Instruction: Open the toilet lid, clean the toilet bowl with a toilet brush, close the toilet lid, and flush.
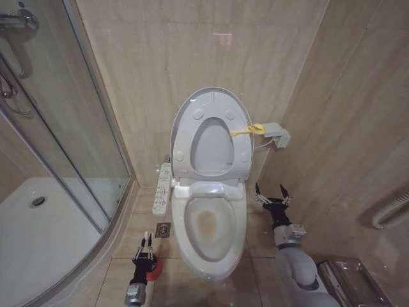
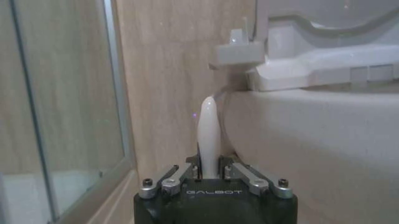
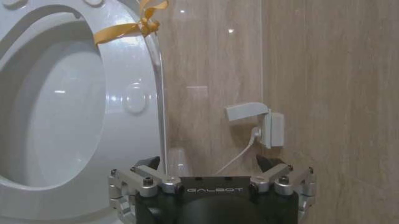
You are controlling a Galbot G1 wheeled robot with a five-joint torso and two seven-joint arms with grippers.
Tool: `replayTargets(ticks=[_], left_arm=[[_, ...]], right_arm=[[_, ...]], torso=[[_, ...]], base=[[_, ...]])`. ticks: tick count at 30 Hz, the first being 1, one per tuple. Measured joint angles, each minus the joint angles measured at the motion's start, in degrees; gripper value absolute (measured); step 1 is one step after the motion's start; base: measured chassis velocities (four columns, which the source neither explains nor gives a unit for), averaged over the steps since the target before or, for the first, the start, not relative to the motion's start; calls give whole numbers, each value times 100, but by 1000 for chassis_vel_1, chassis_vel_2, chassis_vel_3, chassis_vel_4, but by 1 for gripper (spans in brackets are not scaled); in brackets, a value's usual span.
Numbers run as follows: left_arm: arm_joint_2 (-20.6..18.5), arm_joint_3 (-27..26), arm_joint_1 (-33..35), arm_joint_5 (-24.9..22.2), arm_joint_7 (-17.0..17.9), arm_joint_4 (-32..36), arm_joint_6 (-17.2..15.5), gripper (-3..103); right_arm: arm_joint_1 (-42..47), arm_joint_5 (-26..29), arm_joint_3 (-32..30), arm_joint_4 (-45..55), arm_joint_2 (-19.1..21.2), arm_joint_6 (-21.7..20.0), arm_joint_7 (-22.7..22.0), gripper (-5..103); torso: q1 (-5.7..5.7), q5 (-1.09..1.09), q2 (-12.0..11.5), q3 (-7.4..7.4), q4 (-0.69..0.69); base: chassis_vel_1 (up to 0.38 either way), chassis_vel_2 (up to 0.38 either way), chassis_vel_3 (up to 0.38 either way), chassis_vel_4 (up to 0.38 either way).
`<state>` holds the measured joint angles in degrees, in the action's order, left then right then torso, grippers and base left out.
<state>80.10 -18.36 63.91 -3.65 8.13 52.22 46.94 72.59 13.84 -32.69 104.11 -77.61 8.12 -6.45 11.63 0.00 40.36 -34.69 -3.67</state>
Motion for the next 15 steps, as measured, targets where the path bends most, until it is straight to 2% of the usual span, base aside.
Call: replayTargets(ticks=[5,15], left_arm=[[14,6,-70,13,-158,-270,-2,18],[28,-17,-20,254,-152,-394,8,18]], right_arm=[[0,0,0,0,0,0,0,100],[0,0,0,0,0,0,0,100]], torso=[[0,0,0,0,0],[0,1,1,1,0]], base=[[0,0,0,0],[0,0,0,0]])
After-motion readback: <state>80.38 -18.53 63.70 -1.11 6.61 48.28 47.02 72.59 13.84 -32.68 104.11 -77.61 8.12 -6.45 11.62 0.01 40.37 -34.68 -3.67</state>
